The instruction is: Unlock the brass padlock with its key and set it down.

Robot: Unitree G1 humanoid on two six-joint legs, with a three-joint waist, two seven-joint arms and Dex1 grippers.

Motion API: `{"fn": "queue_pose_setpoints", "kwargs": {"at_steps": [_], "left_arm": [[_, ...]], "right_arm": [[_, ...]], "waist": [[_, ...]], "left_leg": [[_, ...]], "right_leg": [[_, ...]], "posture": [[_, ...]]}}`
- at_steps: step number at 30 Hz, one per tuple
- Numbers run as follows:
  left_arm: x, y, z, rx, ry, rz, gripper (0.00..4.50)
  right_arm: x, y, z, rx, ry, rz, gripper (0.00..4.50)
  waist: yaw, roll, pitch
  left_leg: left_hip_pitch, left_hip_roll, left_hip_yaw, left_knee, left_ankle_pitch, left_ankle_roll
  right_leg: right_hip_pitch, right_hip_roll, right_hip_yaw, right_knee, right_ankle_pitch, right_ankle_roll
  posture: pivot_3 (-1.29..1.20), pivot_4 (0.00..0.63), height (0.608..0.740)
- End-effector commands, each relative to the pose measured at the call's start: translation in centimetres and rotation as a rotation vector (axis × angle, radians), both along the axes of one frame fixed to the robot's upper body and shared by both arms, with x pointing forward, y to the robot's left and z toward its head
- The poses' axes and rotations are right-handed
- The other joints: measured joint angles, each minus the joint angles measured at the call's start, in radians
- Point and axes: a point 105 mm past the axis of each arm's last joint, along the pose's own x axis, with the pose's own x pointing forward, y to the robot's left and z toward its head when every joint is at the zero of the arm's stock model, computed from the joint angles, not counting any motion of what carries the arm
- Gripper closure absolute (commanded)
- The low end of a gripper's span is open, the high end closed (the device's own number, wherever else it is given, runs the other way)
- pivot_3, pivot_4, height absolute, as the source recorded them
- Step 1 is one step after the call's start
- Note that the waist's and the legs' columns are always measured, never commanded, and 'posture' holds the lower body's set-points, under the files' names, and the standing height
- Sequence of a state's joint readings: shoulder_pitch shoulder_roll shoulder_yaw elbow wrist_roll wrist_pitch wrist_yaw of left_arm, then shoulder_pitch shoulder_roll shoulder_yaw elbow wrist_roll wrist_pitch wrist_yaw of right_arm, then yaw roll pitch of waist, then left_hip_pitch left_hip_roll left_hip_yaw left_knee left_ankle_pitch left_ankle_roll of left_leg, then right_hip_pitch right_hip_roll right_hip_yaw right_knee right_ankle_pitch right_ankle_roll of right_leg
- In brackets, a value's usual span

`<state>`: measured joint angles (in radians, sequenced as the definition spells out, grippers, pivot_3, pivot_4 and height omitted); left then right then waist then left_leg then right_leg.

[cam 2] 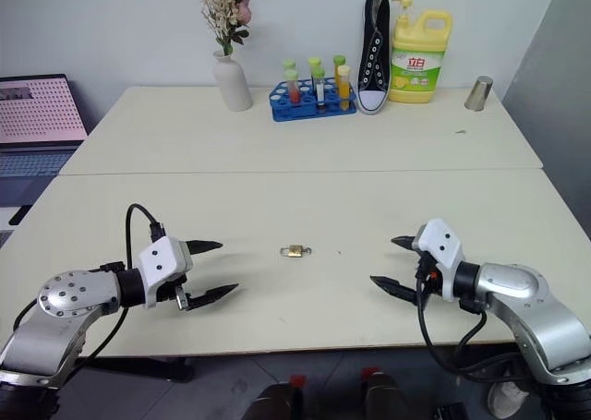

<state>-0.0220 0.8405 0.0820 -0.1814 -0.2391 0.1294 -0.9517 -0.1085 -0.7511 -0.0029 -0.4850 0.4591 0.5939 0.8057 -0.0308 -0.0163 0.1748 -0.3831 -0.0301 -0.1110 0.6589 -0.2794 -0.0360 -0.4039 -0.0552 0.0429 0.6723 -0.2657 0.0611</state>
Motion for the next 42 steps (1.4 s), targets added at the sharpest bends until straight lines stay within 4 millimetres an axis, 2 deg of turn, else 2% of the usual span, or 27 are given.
{"fn": "queue_pose_setpoints", "kwargs": {"at_steps": [1,7,13,21,27,29,33,42], "left_arm": [[-0.6,-0.8,0.9,-0.06,-0.002,-0.03,0.0],[-0.8,-0.7,0.3,-0.007,-0.004,-0.024,0.0],[0.2,-1.1,1.9,-0.081,-0.07,-0.04,0.0],[0.3,-1.1,2.5,-0.118,-0.087,-0.083,0.0],[1.5,-2.8,1.8,-0.058,-0.086,-0.202,0.0],[2.6,-3.4,1.5,-0.056,-0.099,-0.216,0.0],[4.3,-5.4,-0.3,-0.015,-0.083,-0.283,0.0],[7.7,-7.3,-3.0,0.028,-0.018,-0.286,0.0]], "right_arm": [[0.1,0.3,0.6,0.002,-0.045,0.018,0.04],[0.1,0.3,0.4,0.004,-0.049,0.023,0.04],[0.1,0.7,0.6,0.019,-0.044,0.027,0.04],[0.2,1.3,0.7,0.032,-0.016,0.013,0.04],[0.2,2.0,0.7,0.046,0.036,-0.005,0.04],[-0.2,2.4,0.7,0.044,0.054,0.003,0.04],[0.2,2.5,0.5,0.034,0.074,-0.065,0.04],[0.1,3.0,1.0,0.051,0.104,-0.119,0.04]], "waist": [[-0.001,0.0,0.0],[0.0,0.0,0.0],[0.001,0.0,0.0],[0.0,-0.001,0.0],[0.002,-0.001,0.0],[0.002,-0.001,0.0],[0.004,-0.001,0.0],[0.001,-0.002,0.0]], "left_leg": [[0.0,0.001,0.0,0.0,0.0,0.0],[0.0,0.001,0.001,0.0,0.0,0.0],[0.0,0.001,0.001,0.0,0.0,0.0],[0.0,0.002,0.001,0.0,0.0,0.0],[0.0,0.001,0.001,0.001,0.0,0.0],[0.0,0.001,0.001,0.001,0.0,0.0],[-0.001,0.0,0.001,0.001,0.0,0.0],[-0.001,-0.008,-0.001,0.002,0.0,0.0]], "right_leg": [[0.0,0.0,0.0,0.0,0.0,0.0],[0.0,0.001,0.0,0.0,0.0,0.0],[0.0,0.001,0.0,0.0,0.0,0.0],[0.0,0.001,0.0,0.0,0.0,0.0],[0.0,0.001,0.0,0.0,0.0,0.0],[0.0,0.001,0.0,0.0,0.0,0.0],[0.0,0.001,-0.001,0.0,0.0,0.0],[-0.001,0.001,0.0,0.002,0.0,0.0]], "posture": [[0.0,0.15,0.74],[0.0,0.15,0.74],[0.0,0.15,0.74],[0.0,0.15,0.74],[0.0,0.15,0.74],[0.0,0.15,0.74],[0.0,0.15,0.74],[0.0,0.15,0.74]]}}
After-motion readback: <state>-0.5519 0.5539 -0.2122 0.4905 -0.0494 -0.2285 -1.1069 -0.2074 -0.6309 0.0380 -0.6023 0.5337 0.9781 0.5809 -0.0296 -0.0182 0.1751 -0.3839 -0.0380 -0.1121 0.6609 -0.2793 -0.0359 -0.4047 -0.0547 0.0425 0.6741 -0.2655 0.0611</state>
